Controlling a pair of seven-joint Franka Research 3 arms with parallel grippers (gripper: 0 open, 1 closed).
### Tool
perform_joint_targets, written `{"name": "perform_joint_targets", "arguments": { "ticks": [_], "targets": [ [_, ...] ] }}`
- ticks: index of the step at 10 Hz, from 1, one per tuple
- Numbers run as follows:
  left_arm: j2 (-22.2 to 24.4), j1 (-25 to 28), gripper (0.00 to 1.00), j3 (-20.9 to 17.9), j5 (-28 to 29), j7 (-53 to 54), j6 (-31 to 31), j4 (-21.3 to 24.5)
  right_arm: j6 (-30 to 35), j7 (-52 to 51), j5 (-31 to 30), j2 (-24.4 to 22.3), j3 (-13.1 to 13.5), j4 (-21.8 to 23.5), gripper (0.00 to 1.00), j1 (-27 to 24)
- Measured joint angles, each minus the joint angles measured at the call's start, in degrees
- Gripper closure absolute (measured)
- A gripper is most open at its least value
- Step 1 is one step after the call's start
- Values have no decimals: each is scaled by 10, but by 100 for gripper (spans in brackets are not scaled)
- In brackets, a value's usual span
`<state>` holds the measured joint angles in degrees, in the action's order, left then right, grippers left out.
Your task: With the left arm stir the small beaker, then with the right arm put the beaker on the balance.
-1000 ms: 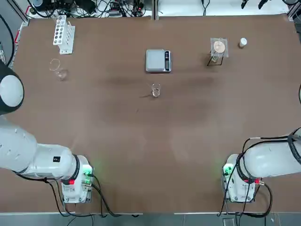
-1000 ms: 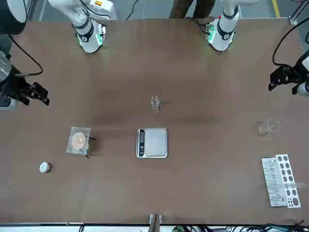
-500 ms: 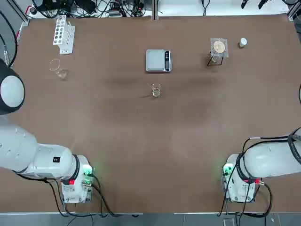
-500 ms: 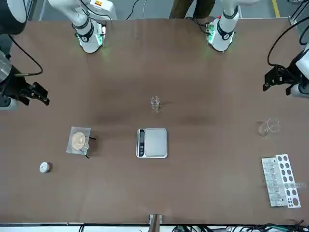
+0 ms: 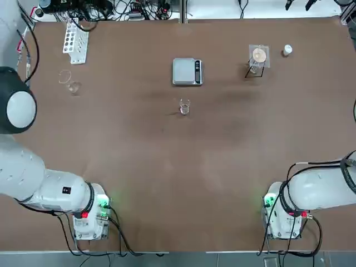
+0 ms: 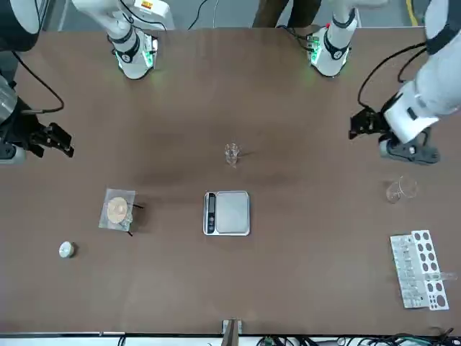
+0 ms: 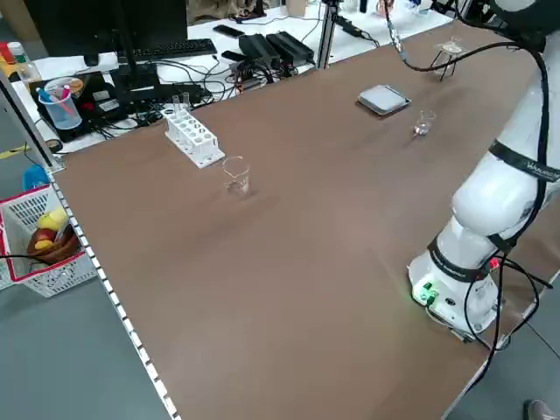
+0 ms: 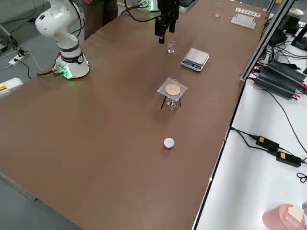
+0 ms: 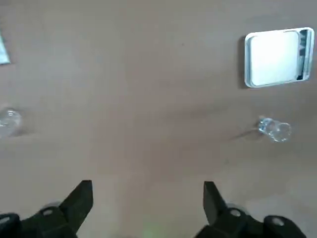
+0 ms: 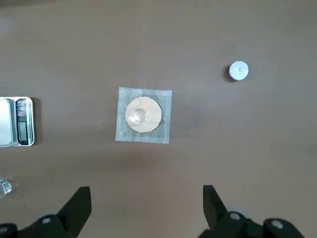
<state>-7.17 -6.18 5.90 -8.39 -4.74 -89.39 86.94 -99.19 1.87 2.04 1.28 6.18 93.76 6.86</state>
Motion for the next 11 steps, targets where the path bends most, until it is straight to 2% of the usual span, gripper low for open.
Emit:
{"name": "perform_joint_targets", "arguments": {
  "ticks": [3, 4, 6, 8, 9, 11],
  "targets": [
    [-4, 0, 7, 70, -40, -76, -86, 80, 1, 0, 0, -2, 1, -1, 0, -1],
    [-6, -4, 13, 94, -56, -108, -127, 117, 2, 0, 0, -5, 2, -1, 0, -1],
    [-11, -16, 17, 136, -68, -151, -209, 175, 3, 0, 0, -7, 3, -1, 0, -1],
    [-28, -23, 18, 186, -69, -205, -293, 206, 7, 0, 0, -7, 4, -1, 0, -2],
    [-51, -39, 22, 201, -69, -235, -333, 213, 13, 0, 0, -7, 4, -1, 0, -2],
    [-104, -84, 26, 203, -69, -261, -396, 218, 22, 0, -1, -9, 4, -1, 0, -2]
  ]
}}
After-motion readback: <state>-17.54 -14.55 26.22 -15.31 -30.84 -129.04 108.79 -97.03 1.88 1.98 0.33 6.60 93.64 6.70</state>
